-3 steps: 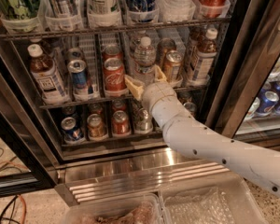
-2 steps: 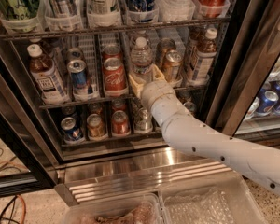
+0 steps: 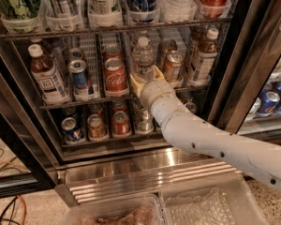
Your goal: Pick water bottle from middle shelf of fridge
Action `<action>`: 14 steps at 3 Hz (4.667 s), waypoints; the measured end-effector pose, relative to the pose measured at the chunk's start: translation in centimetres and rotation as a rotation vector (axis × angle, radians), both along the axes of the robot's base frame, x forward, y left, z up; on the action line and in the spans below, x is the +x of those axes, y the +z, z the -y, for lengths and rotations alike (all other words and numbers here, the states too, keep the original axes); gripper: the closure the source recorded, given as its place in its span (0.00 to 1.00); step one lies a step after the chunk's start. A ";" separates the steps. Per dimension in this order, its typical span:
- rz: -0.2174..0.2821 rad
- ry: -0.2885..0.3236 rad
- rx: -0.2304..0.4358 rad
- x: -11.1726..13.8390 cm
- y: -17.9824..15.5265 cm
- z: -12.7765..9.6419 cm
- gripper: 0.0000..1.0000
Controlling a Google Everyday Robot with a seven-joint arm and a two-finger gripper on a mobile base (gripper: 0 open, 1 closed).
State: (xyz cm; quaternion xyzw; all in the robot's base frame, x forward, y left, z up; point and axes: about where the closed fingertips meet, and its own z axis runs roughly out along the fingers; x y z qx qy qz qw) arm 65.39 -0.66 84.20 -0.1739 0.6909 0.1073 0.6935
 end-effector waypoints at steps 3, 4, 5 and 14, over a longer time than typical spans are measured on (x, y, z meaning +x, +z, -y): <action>-0.032 -0.011 -0.004 -0.2 0.2 0.0 1.00; -0.026 -0.026 0.005 -0.7 1.4 0.7 1.00; -0.013 -0.033 0.009 -0.8 2.1 1.0 1.00; 0.084 0.002 0.001 -3.8 5.9 0.6 1.00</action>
Offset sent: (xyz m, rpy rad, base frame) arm -0.0066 -0.0004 -0.0178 0.0127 0.1001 -0.0432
